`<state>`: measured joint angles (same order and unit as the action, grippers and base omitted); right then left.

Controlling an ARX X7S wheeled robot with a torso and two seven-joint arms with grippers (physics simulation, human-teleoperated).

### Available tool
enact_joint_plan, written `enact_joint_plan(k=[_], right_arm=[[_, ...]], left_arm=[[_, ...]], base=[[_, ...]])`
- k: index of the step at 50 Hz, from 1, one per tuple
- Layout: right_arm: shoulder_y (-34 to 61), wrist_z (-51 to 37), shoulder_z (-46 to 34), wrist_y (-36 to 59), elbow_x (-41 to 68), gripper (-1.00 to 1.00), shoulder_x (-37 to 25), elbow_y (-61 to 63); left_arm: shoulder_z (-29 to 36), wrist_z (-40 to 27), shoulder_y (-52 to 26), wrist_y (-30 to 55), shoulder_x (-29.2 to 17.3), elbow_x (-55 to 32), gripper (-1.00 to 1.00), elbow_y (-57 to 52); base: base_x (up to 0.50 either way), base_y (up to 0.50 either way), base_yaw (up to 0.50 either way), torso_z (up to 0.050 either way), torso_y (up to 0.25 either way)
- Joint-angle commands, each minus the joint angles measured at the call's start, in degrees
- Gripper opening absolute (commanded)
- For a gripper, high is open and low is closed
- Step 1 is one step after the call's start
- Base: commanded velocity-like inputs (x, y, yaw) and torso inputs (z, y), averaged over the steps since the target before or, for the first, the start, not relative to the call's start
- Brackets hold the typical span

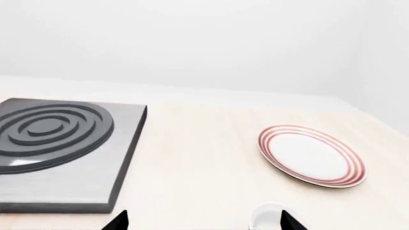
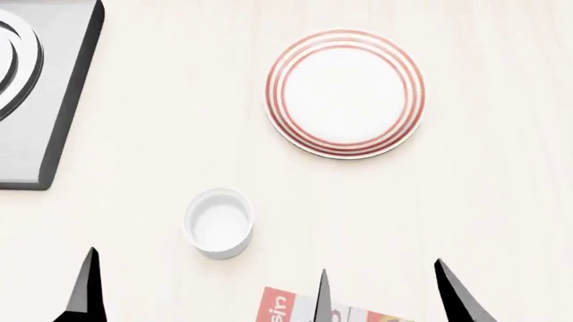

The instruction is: Pick the akita bowl on the cookies box and place it on the plate.

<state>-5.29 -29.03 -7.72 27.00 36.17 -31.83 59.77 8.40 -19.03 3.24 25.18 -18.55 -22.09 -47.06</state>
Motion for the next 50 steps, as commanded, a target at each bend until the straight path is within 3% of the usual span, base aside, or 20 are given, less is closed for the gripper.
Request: enact_joint_plan(k=[1,9,16,24,33,42,50], right_arm=[[-5.0,-8.2,-5.4,-12.1,7.7,1.00,-13.5,0.2],[-1.7,-21.2,-24.0,-25.8,5.4,1.00,-29.2,0.2],[7.4,-29.5,-41.0,-33.6,2.3,1.00,-37.2,0.2],[18.9,-34.4,-56.5,-36.9,0.7,1.00,-40.1,0.2],[26.0,-38.7,-68.7,-39.1,-2.0,1.00,-40.8,0.2],[39.0,-43.8,-87.9,-43.5,-4.6,1.00,-43.6,0.2],[50.9,-48.1,-103.6,-44.2,-5.8,1.00,-40.4,0.2]], left_arm=[[-1.3,1.3,-0.1,-1.0,1.2,-0.6,1.00,0.4],[-0.7,1.2,-0.1,-1.7,1.0,-0.3,1.00,0.9],[-0.3,1.2,0.1,-2.3,0.8,-0.1,1.00,1.2],[-0.3,0.7,0.1,-2.0,0.4,-0.6,1.00,0.6],[-0.3,0.0,0.2,-1.9,0.1,-0.8,1.00,0.2],[0.0,-0.3,0.2,-2.0,-0.2,-0.9,1.00,-0.1],[0.5,-0.4,0.3,-2.3,-0.4,-0.8,1.00,-0.1]], base=[[0.00,0.00,0.00,0.000,0.000],[0.00,0.00,0.00,0.000,0.000],[0.00,0.00,0.00,0.000,0.000],[0.00,0.00,0.00,0.000,0.000],[0.00,0.00,0.00,0.000,0.000],[0.00,0.00,0.00,0.000,0.000],[0.00,0.00,0.00,0.000,0.000]])
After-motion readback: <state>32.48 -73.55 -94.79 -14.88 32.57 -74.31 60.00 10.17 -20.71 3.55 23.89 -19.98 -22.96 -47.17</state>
